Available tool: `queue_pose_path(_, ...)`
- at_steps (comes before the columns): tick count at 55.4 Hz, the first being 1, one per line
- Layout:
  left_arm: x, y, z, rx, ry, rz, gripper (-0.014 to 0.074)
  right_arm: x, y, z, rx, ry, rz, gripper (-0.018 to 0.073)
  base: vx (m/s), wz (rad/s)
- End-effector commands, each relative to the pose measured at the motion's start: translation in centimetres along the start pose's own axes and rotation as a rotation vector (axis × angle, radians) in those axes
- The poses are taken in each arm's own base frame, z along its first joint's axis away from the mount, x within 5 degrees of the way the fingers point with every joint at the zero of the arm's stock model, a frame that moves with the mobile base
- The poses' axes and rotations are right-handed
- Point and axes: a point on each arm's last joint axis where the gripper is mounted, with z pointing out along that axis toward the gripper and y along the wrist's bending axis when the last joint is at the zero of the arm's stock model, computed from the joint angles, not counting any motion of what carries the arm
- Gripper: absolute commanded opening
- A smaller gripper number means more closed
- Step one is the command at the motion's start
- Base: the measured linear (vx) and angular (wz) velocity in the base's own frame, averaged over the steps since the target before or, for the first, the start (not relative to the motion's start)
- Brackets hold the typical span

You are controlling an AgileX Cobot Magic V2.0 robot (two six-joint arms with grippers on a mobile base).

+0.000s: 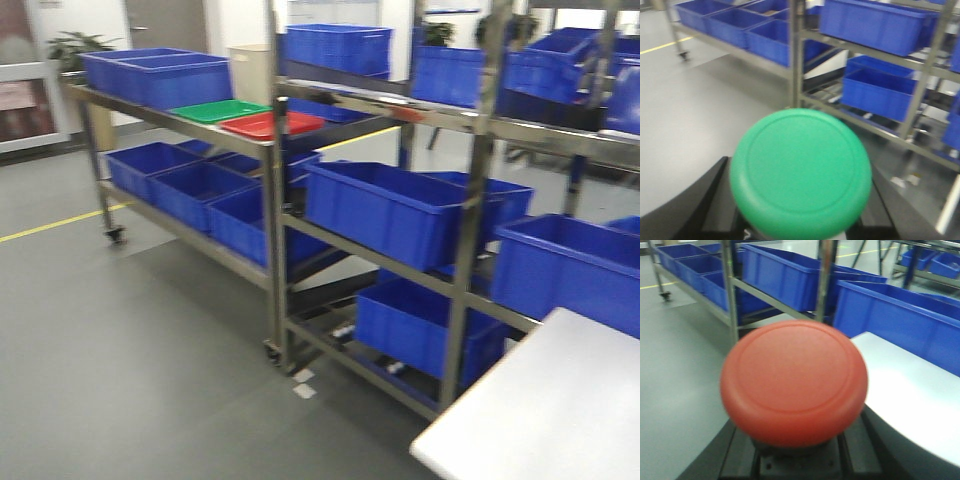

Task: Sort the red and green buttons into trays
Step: 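Drive the base to the shelf with green and red trays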

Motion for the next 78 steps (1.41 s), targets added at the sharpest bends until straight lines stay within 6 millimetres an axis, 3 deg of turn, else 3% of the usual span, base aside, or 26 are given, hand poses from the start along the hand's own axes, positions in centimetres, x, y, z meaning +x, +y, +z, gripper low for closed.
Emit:
queue_pose_path(1,-1.45,-0.44,-0.33,0.044,-0.099,-0.005,-0.0001,-1.63,0.06,-0.08,-0.015,-0.098,-0.008,-0.0009,-0.1,0.6)
queue_pose_path(42,-1.43,-0.43,-0.32,0.043,-0.096,-0.005,-0.0001,-1.62,0.06,-0.08,-0.014,-0.097,-0.008,-0.0009,0.05,0.59)
queue_pose_path(78,-1.37,-0.4,-0.32,0.04,-0.089,-0.005,-0.0001,-1.61,0.05,-0.07,-0.014,-0.096,-0.008,-0.0009,0.38,0.16)
